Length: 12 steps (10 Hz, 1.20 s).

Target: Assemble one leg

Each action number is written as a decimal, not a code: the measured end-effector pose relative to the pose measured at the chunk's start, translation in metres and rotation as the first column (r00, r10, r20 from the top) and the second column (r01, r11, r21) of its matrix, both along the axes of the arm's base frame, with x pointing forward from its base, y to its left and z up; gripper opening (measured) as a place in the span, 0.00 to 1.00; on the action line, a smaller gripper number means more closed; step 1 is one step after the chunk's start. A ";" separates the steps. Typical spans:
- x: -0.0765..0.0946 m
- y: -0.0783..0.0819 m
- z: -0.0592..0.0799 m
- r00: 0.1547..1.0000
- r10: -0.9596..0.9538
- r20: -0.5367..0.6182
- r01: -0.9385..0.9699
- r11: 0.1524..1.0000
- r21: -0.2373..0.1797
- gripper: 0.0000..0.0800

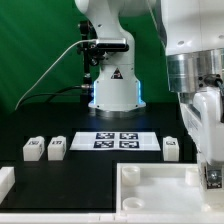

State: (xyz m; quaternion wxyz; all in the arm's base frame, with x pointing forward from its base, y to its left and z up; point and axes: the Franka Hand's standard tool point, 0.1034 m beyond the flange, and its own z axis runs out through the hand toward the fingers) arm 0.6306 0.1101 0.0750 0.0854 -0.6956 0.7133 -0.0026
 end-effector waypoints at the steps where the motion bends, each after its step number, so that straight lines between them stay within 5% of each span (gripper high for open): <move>1: 0.000 0.000 0.000 1.000 0.000 0.000 0.000 1.000 0.000 0.37; 2: 0.000 0.000 0.000 1.000 0.000 0.000 0.000 1.000 0.000 0.37; 4: 0.000 0.000 0.000 1.000 0.000 0.000 0.000 1.000 0.000 0.75; 9: -0.001 -0.001 -0.001 1.000 0.002 0.000 -0.002 1.000 -0.004 0.81; 12: -0.001 -0.004 -0.002 0.940 0.340 0.023 -0.338 0.939 -0.063 0.81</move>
Offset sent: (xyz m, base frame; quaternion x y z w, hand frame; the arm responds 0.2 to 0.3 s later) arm 0.0000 0.0000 0.0000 0.0000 0.0000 0.0000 1.0000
